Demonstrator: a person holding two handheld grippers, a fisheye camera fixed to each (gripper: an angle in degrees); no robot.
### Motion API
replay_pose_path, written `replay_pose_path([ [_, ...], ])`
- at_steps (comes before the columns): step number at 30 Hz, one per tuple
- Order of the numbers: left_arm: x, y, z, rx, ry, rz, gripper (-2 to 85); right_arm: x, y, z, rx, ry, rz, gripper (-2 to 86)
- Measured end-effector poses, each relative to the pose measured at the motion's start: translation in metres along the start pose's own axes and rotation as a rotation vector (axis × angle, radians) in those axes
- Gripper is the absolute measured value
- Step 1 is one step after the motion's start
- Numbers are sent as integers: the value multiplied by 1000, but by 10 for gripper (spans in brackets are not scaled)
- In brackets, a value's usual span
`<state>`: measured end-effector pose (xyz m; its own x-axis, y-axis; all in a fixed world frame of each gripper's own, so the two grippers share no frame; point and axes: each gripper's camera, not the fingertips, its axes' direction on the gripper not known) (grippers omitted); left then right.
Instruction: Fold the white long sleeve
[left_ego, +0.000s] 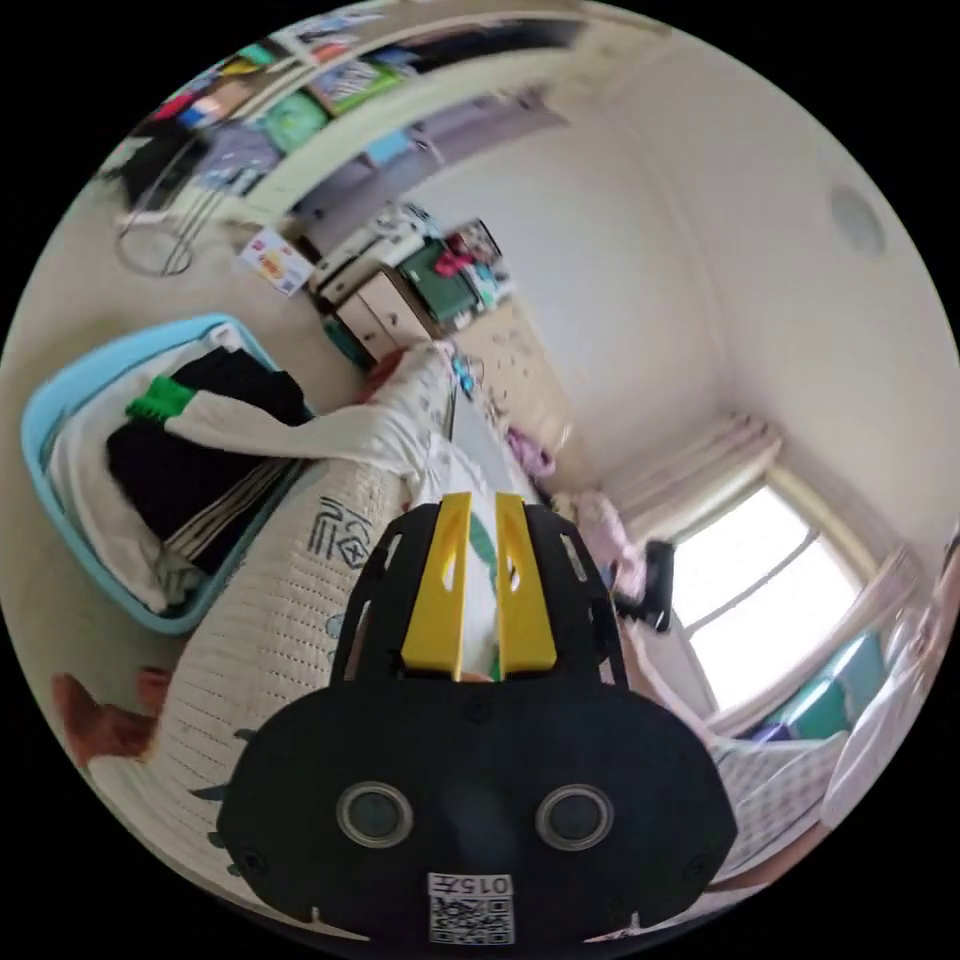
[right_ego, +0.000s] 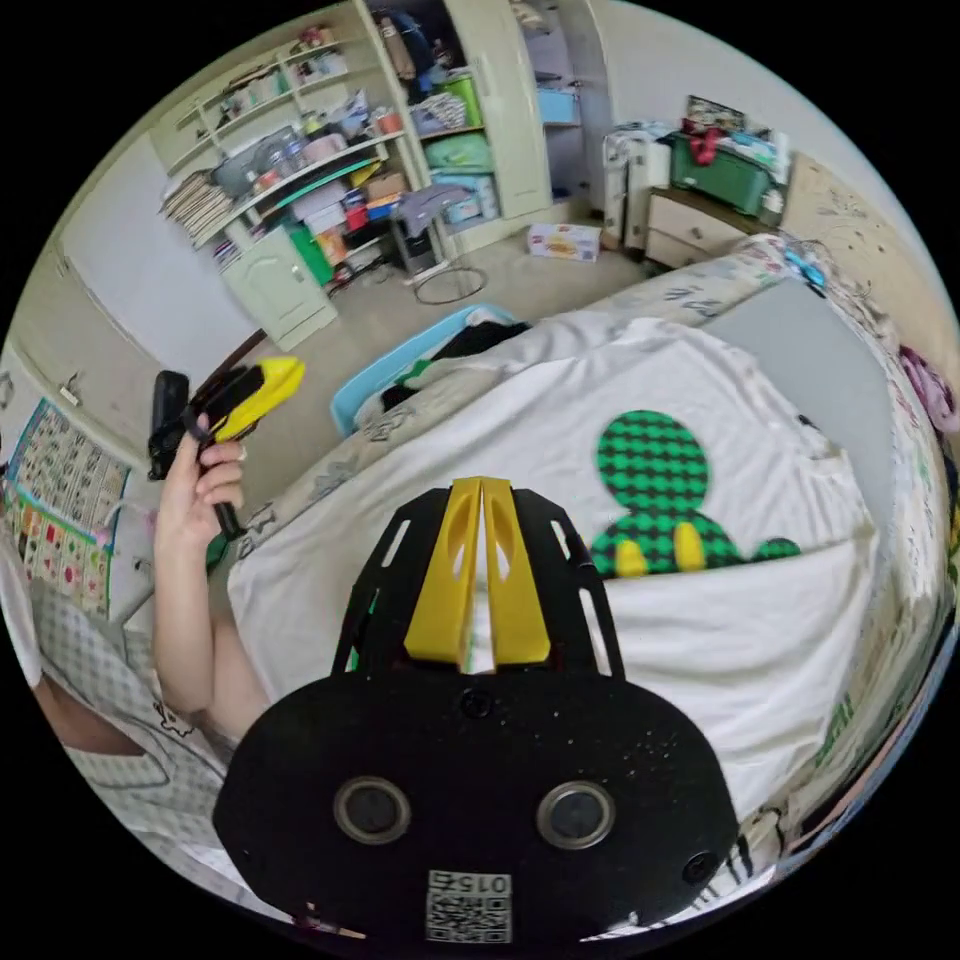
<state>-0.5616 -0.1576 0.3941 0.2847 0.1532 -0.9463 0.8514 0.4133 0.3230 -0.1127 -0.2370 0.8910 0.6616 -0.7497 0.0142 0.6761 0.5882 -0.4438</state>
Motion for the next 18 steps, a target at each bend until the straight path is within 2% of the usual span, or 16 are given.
replay_pose_path([
  [3, -48, -12, -40, 171, 17, -196, 38, -22, -6, 23, -5, 10, -9, -3],
  [5, -67, -25, -55, 200, -22, -231, 43, -21, -4, 27, 51, -89, 23, -4],
  [7, -82, -45, -65, 127, -187, -186, 48, -11, -3, 33, 59, -202, 53, -4],
  [8, -101, -54, -74, 103, -243, -246, 52, 0, 2, 35, 78, -227, 98, -4],
  [10, -123, -66, -85, 139, -208, -238, 62, 18, 10, 39, 76, -247, 147, -5],
  [14, -191, -114, -65, -44, -286, -343, 109, 68, 27, 32, 106, -373, 305, -5],
  [18, -254, -142, -19, -94, -186, -512, 135, 103, 40, 30, 117, -518, 370, -5],
])
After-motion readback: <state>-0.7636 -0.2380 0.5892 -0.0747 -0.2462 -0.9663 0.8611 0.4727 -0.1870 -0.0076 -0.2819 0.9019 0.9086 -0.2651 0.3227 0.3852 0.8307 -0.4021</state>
